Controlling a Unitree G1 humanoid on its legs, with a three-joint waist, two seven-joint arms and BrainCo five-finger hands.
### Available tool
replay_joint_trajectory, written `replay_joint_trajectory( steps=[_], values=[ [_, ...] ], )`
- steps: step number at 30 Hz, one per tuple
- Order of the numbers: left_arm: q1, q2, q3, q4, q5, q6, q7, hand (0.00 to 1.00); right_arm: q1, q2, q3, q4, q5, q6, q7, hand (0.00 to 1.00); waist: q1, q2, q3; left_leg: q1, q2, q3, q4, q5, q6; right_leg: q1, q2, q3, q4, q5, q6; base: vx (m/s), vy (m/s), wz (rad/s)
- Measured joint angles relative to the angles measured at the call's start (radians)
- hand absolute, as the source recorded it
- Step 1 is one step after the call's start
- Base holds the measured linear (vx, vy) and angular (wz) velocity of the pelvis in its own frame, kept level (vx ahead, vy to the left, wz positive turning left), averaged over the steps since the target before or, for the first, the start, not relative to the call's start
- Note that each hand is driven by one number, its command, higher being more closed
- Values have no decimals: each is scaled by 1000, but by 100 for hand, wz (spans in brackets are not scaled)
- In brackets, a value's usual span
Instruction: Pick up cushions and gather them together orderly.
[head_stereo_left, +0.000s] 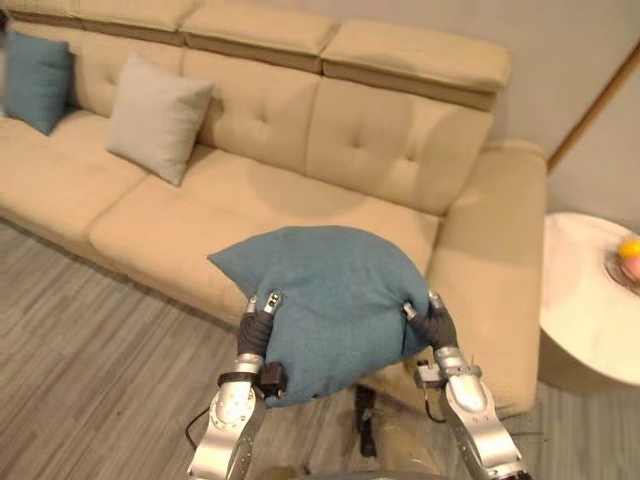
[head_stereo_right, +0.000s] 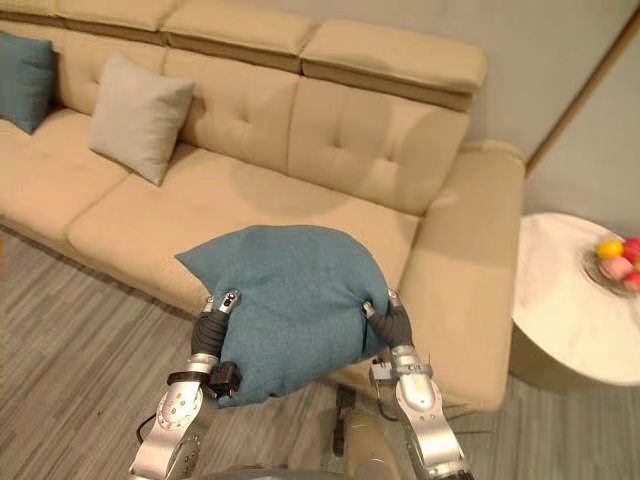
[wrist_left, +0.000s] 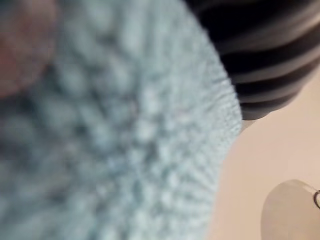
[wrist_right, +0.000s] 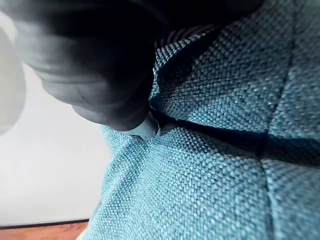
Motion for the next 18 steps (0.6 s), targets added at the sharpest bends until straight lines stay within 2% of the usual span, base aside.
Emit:
replay_joint_trajectory(
  steps=[1,3,4,6,8,9,10,12,13,14,17,18],
  values=[
    [2,-1,0,-2,-1,0,0,100,13,0,-3,-40,0,0,-2,100,5,-2,-1,-21,27,28,53,-5,8,29,6,10,-4,-15,-9,456,-106,-54],
    [3,-11,1,-21,-2,0,0,100,30,1,-13,-107,-1,-1,-4,100,12,-9,-1,-54,54,75,50,-31,52,60,5,48,-11,-37,-7,324,-50,-51],
    [2,-23,3,-39,-1,-2,-1,100,31,1,-16,-137,-2,-6,-8,100,15,-9,-1,-69,65,92,-13,-43,71,82,2,81,-24,-43,-4,357,-2,-83],
    [2,-37,7,-56,2,-4,-10,100,30,5,-25,-154,-3,-11,-14,100,21,-10,-1,-71,63,76,-150,-44,71,114,-7,142,-35,-48,3,372,90,-86],
    [1,-47,7,-60,5,-3,-20,100,29,13,-36,-150,-4,-11,-14,100,26,-13,1,-58,22,-29,-377,-30,39,145,-19,208,-35,-54,13,263,204,-97],
    [1,-47,7,-59,6,-3,-20,100,28,14,-37,-145,-4,-11,-14,100,26,-12,0,-48,8,-64,-432,-19,25,149,-22,224,-34,-57,17,227,314,-126],
    [1,-46,4,-54,16,-3,-20,100,22,15,-40,-106,-4,-12,-14,100,25,-3,-5,-22,-10,-134,-572,38,-12,159,-22,268,-34,-77,58,164,296,-109],
    [1,-49,-7,-34,25,-3,-21,100,24,15,-47,-76,-5,-12,-14,100,22,20,-20,-6,-4,-141,-626,120,8,160,-9,300,-34,-90,87,134,328,-98],
    [2,-47,-13,-4,25,-2,-23,100,20,27,-51,-37,-5,-12,-14,100,17,33,-30,13,-4,-139,-645,167,-45,160,-1,342,-35,-100,115,133,399,-104],
    [3,-26,-10,28,25,-1,-23,100,19,57,-48,4,-8,-10,-12,100,12,-2,-38,39,-25,-80,-658,152,-22,150,-26,384,-40,-99,139,116,382,-106],
    [4,6,-5,50,25,2,-23,100,9,76,-40,52,-29,-10,1,100,16,-55,-44,56,-64,49,-670,137,7,118,-84,462,-73,-71,196,60,302,-106],
    [24,9,16,50,25,4,-23,100,-13,74,-16,78,-35,-9,2,100,27,-59,-46,61,-72,101,-672,131,17,99,-98,463,-94,-44,202,-7,188,-122]
  ],
)
